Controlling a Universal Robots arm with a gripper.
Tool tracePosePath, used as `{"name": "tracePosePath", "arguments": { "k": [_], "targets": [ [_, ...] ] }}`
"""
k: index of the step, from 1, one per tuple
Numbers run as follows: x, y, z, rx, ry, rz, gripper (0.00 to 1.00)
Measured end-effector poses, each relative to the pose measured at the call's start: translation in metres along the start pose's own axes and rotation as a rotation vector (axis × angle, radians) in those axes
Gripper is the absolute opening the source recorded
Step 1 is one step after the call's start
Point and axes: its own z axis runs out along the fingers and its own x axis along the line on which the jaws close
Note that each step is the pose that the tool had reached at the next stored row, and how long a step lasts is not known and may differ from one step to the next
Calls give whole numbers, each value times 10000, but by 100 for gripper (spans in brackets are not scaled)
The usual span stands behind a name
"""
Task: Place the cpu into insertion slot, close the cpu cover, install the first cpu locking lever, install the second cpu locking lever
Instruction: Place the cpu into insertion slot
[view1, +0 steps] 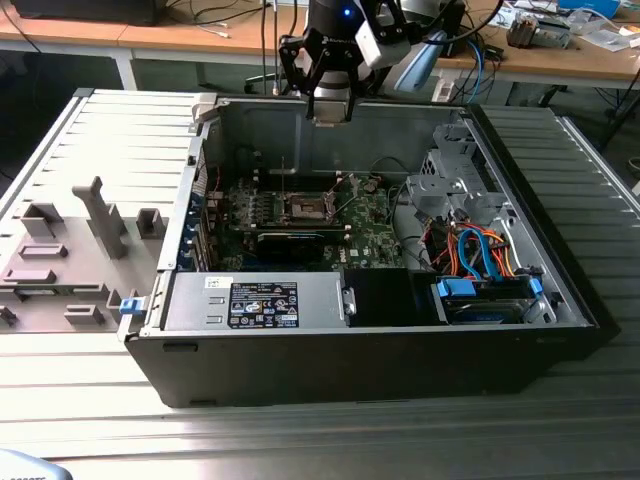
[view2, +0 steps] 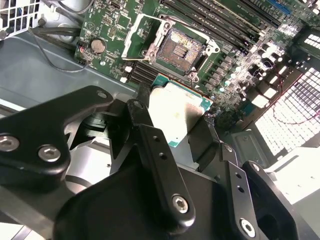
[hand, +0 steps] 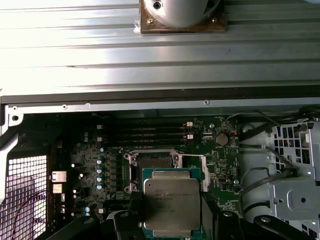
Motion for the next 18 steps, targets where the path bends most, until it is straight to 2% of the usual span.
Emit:
{"name": "tracePosePath", "arguments": {
  "k": [16, 18],
  "targets": [
    [5, -3, 27, -1, 0, 0, 55],
    [8, -5, 52, 0, 0, 0, 55]
  ]
}}
